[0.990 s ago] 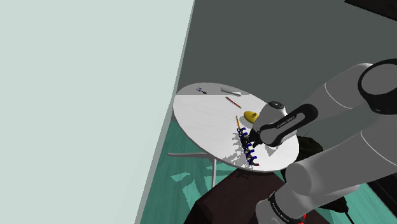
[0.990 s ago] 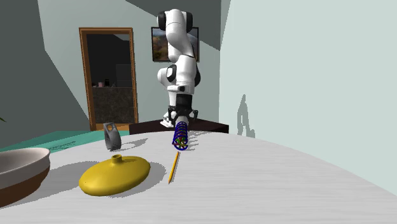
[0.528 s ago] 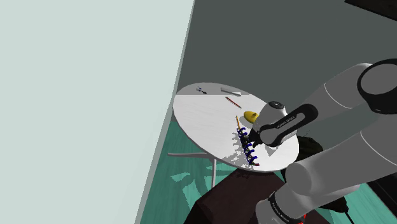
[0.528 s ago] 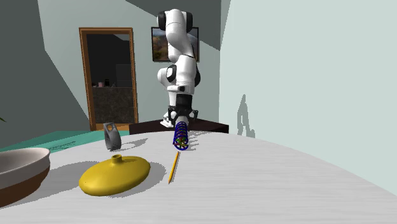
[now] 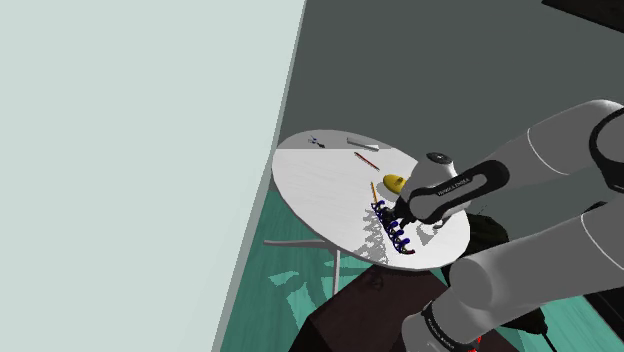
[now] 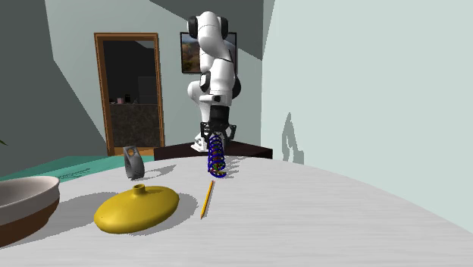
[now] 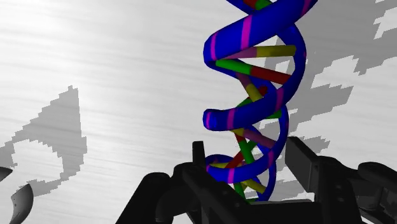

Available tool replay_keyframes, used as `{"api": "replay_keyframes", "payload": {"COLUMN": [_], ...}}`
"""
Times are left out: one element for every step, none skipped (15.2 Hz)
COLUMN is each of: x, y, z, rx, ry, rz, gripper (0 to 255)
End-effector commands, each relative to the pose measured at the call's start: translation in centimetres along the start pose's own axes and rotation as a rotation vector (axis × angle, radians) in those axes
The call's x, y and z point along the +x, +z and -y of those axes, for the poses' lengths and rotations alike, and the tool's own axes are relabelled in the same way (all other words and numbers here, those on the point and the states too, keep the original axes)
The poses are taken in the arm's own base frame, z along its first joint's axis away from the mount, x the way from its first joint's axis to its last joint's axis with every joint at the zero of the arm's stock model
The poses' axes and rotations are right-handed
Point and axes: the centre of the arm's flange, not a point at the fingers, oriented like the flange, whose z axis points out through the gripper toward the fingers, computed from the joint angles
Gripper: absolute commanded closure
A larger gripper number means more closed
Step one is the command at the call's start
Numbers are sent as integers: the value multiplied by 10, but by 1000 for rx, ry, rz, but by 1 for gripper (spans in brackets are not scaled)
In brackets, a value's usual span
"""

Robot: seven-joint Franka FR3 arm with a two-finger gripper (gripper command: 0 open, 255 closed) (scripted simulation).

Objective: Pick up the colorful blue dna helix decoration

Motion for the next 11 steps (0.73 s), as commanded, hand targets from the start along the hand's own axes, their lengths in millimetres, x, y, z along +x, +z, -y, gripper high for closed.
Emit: {"api": "replay_keyframes", "payload": {"x": [2, 3, 4, 4, 5, 6, 6, 7, 7, 7, 7], "y": [-10, -15, -21, -26, -31, -36, -41, -47, -52, -53, -53], "z": [-3, -3, -4, -4, -5, -6, -6, -7, -7, -8, -8], "rx": [1, 1, 1, 1, 1, 1, 1, 1, 1, 1, 1], "ry": [0, 0, 0, 0, 0, 0, 0, 0, 0, 0, 0], "rz": [1, 1, 1, 1, 1, 1, 1, 1, 1, 1, 1], "gripper": [255, 255, 255, 255, 255, 255, 255, 255, 255, 255, 255]}}
